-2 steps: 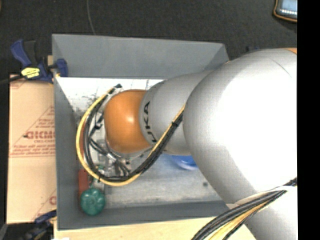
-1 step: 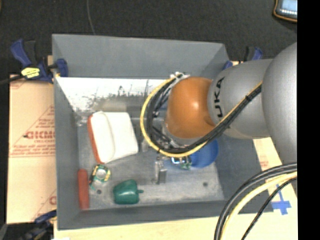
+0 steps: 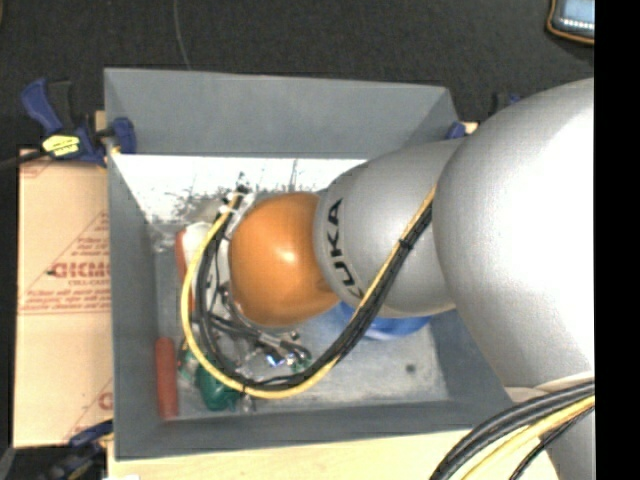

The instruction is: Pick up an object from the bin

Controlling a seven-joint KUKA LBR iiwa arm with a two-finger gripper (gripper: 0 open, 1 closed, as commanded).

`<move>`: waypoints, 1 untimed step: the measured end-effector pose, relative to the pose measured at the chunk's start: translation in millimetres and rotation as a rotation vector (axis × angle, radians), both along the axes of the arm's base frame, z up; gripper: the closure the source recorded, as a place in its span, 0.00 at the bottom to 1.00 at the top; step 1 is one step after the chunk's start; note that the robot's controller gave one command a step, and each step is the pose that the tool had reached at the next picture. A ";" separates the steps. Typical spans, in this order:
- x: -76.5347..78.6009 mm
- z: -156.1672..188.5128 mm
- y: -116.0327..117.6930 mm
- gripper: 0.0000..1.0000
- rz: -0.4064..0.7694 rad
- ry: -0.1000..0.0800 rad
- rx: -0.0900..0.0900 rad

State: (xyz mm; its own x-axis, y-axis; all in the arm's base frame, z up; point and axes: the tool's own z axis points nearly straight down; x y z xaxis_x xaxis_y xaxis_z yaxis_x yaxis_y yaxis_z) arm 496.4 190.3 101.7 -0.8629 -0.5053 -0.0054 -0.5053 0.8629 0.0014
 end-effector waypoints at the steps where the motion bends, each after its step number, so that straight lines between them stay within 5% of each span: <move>1: 24.8 -30.9 22.0 0.00 -0.234 -0.005 -0.004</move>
Offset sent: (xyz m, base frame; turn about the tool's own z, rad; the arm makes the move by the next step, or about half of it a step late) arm -0.0235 0.0142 -0.0317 -0.3975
